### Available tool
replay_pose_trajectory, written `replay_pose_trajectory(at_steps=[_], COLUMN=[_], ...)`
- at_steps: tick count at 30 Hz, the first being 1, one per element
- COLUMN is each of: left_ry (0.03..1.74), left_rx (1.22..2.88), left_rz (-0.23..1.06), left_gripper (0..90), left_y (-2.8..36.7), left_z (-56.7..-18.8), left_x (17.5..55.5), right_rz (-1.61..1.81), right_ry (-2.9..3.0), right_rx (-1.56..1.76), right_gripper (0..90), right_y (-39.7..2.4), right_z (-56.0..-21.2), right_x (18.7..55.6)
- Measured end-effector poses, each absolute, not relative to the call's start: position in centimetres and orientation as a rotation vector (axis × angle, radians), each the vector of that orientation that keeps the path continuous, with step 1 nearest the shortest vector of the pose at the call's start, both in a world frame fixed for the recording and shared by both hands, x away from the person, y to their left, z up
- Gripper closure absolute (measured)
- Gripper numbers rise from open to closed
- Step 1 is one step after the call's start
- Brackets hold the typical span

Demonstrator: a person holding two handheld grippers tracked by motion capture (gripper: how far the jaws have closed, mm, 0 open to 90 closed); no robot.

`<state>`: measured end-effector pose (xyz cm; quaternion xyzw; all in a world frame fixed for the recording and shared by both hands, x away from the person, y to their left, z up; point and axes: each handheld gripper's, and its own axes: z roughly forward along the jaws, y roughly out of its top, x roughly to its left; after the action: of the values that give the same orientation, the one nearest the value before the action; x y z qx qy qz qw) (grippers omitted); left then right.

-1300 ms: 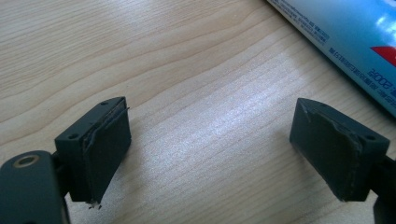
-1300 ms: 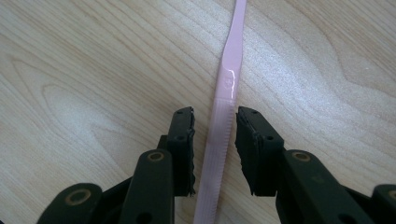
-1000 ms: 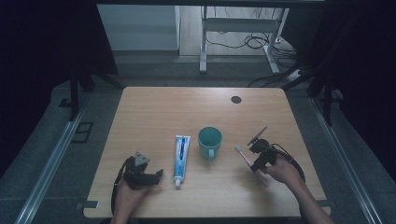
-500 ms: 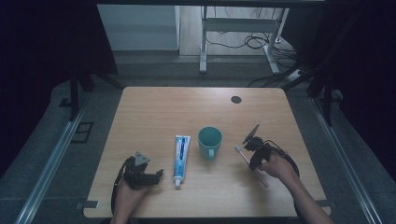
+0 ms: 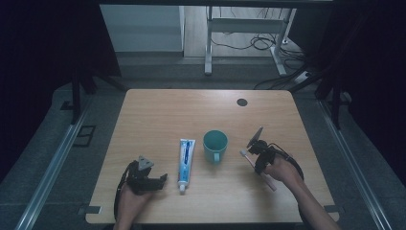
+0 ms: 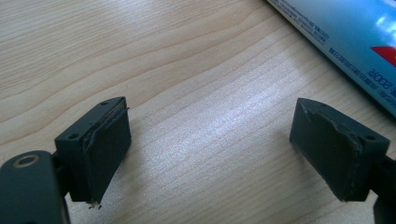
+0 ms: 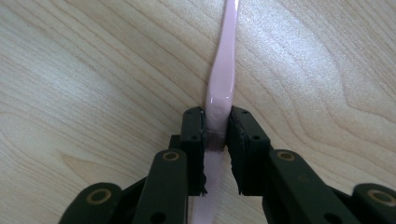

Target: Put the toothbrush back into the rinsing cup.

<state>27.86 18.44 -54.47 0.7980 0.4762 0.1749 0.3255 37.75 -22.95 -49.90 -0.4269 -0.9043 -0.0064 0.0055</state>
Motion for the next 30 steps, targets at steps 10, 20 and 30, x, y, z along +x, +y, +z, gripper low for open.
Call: replay_pose_trajectory(at_steps=[10,20,30], left_ry=[1.248,1.248,1.248], left_rx=[2.092,2.092,2.092], left_rz=[0.459,0.459,0.459], left_gripper=[12.7,12.7,12.7], left_y=[18.4,18.4,18.4], left_z=[-54.5,-54.5,-54.5], left_x=[27.9,27.9,27.9], right_rz=[-0.003,-0.082,-0.163], right_ry=[-2.836,-2.840,-2.852], right_rx=[-1.334,-1.321,-1.326], right_gripper=[78.5,78.5,78.6], right_y=[-22.8,-23.2,-23.7], right_z=[-49.9,-49.2,-47.9], right_x=[37.8,37.6,37.3])
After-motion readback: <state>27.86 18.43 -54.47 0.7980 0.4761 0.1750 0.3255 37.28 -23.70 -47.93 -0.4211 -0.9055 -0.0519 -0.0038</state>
